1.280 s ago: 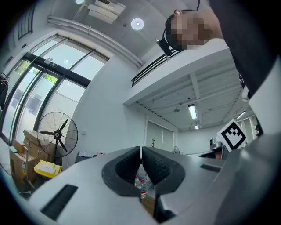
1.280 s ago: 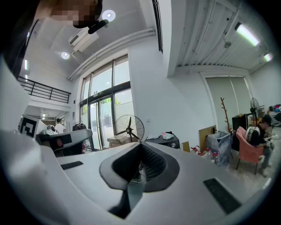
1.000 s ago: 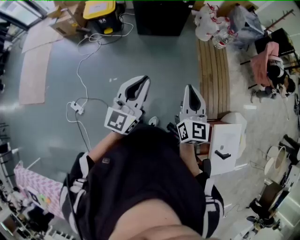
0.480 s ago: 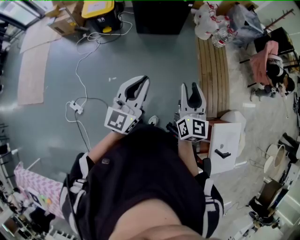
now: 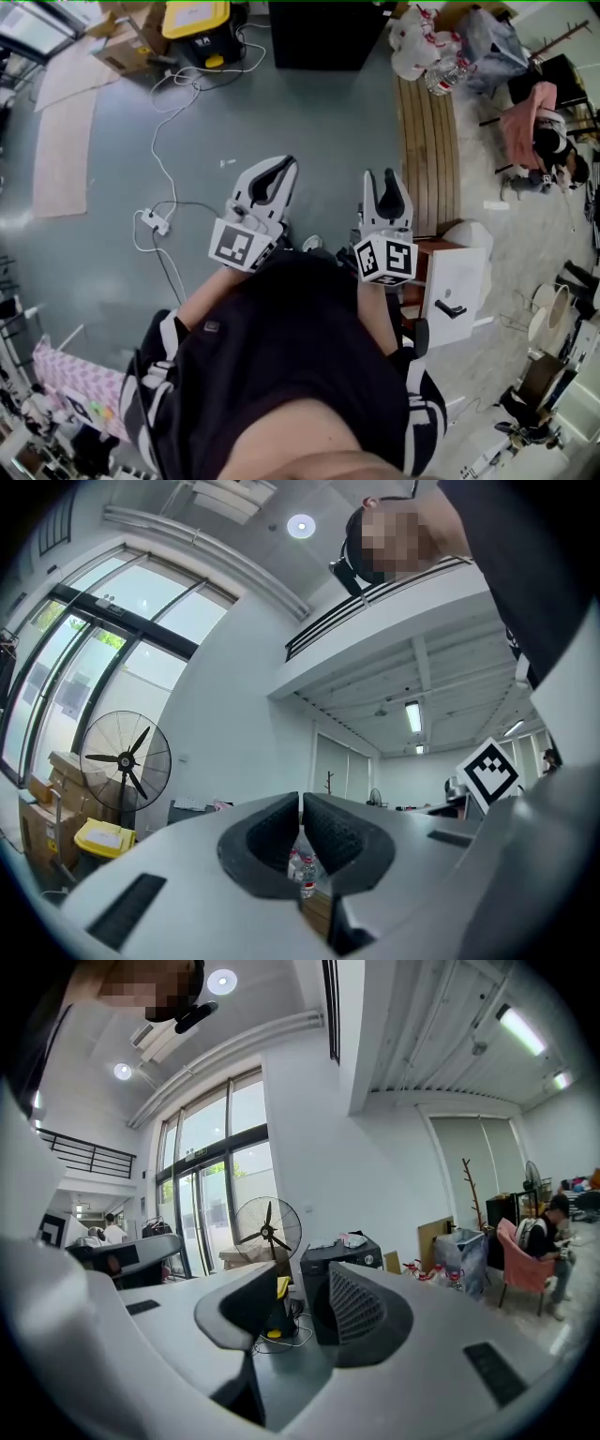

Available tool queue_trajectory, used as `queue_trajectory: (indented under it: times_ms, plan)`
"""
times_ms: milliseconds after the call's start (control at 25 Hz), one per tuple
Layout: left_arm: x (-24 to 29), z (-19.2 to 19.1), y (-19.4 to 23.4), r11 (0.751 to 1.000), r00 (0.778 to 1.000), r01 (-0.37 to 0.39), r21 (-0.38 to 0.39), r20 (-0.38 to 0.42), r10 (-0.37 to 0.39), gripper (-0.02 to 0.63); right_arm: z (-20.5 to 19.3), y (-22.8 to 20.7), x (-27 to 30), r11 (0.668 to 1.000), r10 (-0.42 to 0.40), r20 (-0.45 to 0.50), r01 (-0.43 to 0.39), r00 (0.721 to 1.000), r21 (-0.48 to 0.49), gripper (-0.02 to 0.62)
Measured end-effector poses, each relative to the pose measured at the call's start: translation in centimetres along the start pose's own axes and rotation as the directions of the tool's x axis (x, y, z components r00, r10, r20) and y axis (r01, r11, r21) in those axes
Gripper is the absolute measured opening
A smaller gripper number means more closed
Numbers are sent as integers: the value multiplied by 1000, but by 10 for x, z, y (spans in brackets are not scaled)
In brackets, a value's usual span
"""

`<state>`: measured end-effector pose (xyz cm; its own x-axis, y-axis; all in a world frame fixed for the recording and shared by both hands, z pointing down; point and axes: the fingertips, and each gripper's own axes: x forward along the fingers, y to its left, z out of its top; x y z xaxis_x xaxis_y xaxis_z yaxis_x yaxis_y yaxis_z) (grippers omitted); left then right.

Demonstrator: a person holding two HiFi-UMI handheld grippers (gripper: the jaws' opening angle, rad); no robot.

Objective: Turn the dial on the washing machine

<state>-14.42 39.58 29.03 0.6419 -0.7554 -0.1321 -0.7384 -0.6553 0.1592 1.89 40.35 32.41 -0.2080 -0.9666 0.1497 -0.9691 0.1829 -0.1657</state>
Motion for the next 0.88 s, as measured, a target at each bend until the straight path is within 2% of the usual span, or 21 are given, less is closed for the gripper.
queue_trajectory:
  times_ms: [200, 400, 680, 880]
  plan:
    - [14, -8, 34, 999, 999, 33, -20, -13, -33, 34, -7, 11, 34, 1000, -27, -9, 27, 1000, -8, 178]
    - [53, -17, 58, 998, 998, 43, -53, -36, -44, 34, -5, -6, 81, 999, -41, -20, 40, 999, -6, 178]
    - [162, -34, 110, 1000, 999, 19, -20, -29, -19, 34, 9, -70, 199, 999, -19, 3, 19, 1000, -33, 178]
    - [274, -23, 148, 1000, 1000, -30, 7, -1, 30, 34, 39, -134, 299, 998, 21, 4, -20, 1000, -60, 178]
